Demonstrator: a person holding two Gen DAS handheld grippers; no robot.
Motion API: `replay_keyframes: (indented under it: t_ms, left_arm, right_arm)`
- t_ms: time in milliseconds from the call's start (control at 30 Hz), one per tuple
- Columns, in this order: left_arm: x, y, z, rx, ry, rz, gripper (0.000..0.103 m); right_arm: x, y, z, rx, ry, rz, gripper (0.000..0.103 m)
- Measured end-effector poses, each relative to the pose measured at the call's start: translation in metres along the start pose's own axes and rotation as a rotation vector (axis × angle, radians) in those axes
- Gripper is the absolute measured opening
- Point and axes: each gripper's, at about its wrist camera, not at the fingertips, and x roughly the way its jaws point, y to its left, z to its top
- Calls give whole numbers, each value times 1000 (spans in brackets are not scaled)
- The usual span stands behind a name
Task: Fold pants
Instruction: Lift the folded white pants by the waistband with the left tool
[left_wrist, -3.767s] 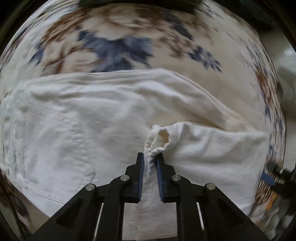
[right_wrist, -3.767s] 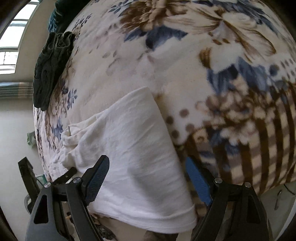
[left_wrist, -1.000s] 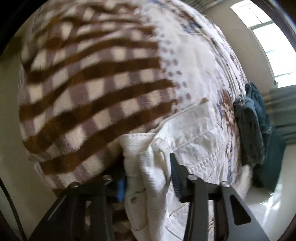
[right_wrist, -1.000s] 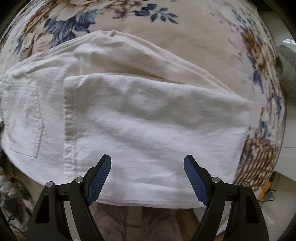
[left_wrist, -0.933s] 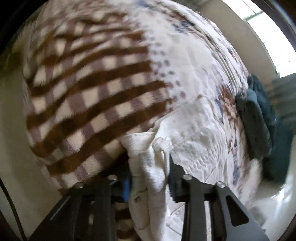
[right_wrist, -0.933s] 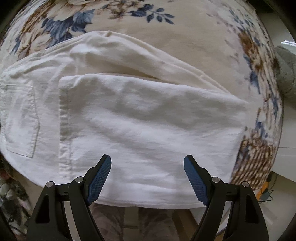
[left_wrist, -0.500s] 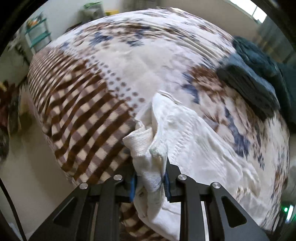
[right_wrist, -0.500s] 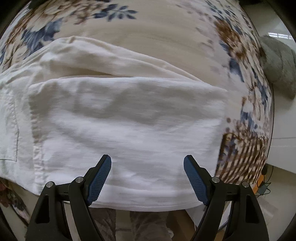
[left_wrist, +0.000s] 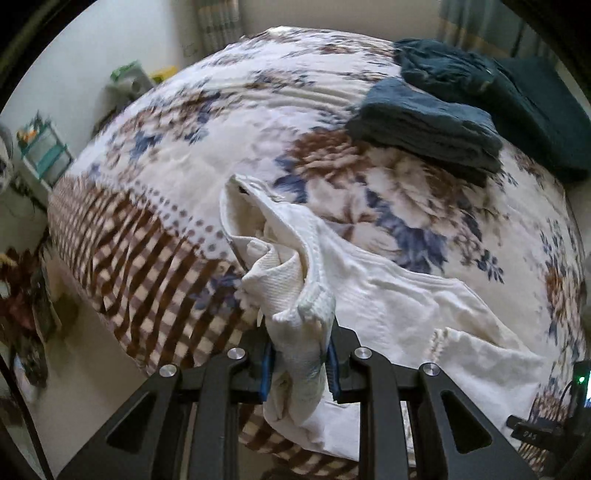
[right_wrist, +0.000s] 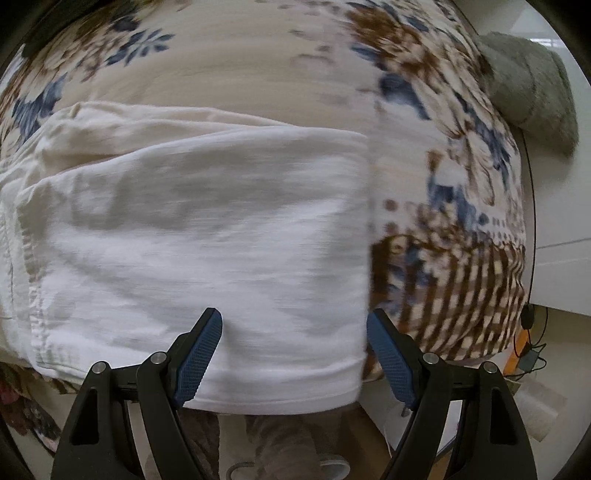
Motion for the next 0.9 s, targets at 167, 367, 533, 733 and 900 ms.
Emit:
replay_keyframes:
  t_ms: [167, 367, 533, 733, 900]
  left_arm:
    - [-10, -32, -4, 52, 4, -27, 19]
    - [-18, -72, -16, 119, 5, -37, 19]
    - [-23, -101, -26, 164, 7, -41, 19]
    - [-28, -135, -36, 214, 12, -49, 19]
    - [-32, -163, -44, 264, 15, -68, 19]
  right_arm:
    - [10, -34, -4, 32, 1, 0, 83]
    - [24, -77, -11, 81, 16, 18, 83]
    - [37, -115, -17, 130, 37, 49, 89]
    - [47, -157, -21, 167, 37, 40, 89]
    - [54, -190, -21, 207, 34, 41, 89]
